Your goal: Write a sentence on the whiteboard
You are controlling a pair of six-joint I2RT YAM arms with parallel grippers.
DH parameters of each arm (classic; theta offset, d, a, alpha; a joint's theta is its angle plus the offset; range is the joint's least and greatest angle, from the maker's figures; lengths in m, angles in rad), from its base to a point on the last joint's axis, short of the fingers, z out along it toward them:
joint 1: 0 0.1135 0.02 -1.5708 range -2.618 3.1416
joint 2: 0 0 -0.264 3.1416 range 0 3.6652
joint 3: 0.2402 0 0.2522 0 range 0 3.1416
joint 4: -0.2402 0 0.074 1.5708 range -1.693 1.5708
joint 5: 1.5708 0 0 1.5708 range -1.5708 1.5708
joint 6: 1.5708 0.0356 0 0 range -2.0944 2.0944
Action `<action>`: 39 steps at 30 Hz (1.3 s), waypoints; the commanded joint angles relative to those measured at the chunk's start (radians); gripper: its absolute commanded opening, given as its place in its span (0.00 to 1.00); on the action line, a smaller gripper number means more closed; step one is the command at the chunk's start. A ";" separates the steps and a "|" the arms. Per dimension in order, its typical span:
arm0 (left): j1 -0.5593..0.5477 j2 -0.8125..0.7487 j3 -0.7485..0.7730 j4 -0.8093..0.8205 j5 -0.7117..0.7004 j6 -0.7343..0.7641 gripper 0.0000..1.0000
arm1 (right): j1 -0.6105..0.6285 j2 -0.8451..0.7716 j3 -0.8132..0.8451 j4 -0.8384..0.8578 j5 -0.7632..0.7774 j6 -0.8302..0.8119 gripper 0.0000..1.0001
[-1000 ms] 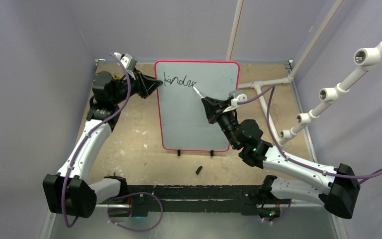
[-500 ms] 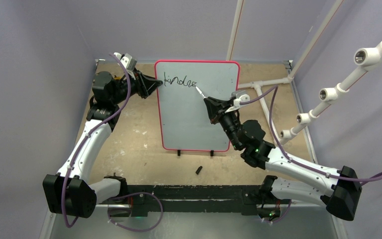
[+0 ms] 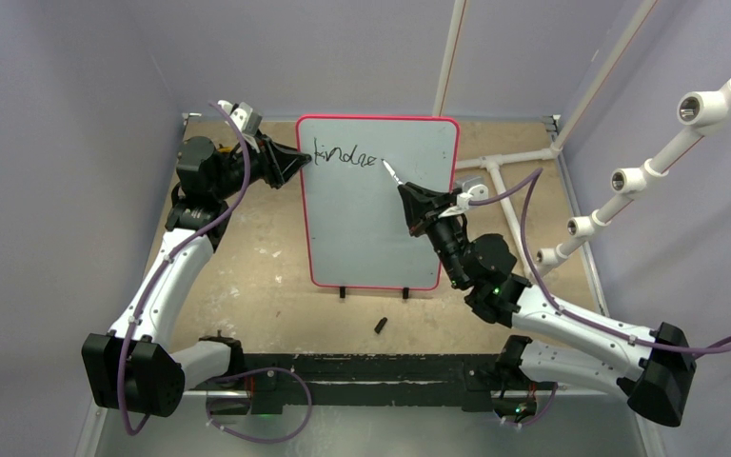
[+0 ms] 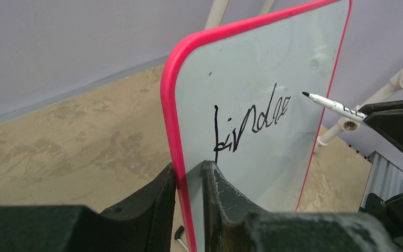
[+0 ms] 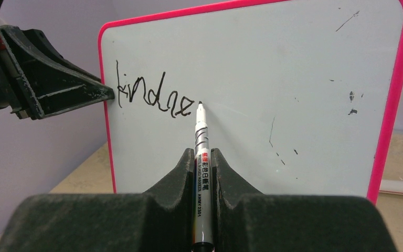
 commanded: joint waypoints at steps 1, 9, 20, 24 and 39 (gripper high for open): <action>0.003 0.014 -0.010 0.000 0.007 0.011 0.00 | -0.005 0.022 0.038 0.069 0.043 -0.036 0.00; 0.003 0.011 -0.010 0.000 0.009 0.011 0.00 | -0.005 0.047 0.057 0.095 0.034 -0.057 0.00; 0.003 0.010 -0.009 0.003 0.010 0.010 0.00 | -0.004 0.061 0.043 0.022 0.012 -0.028 0.00; 0.002 0.011 -0.008 0.003 0.010 0.009 0.00 | -0.004 0.039 0.026 -0.007 0.011 -0.005 0.00; 0.003 0.010 -0.010 0.004 0.010 0.009 0.00 | -0.004 -0.007 -0.008 -0.067 0.044 0.029 0.00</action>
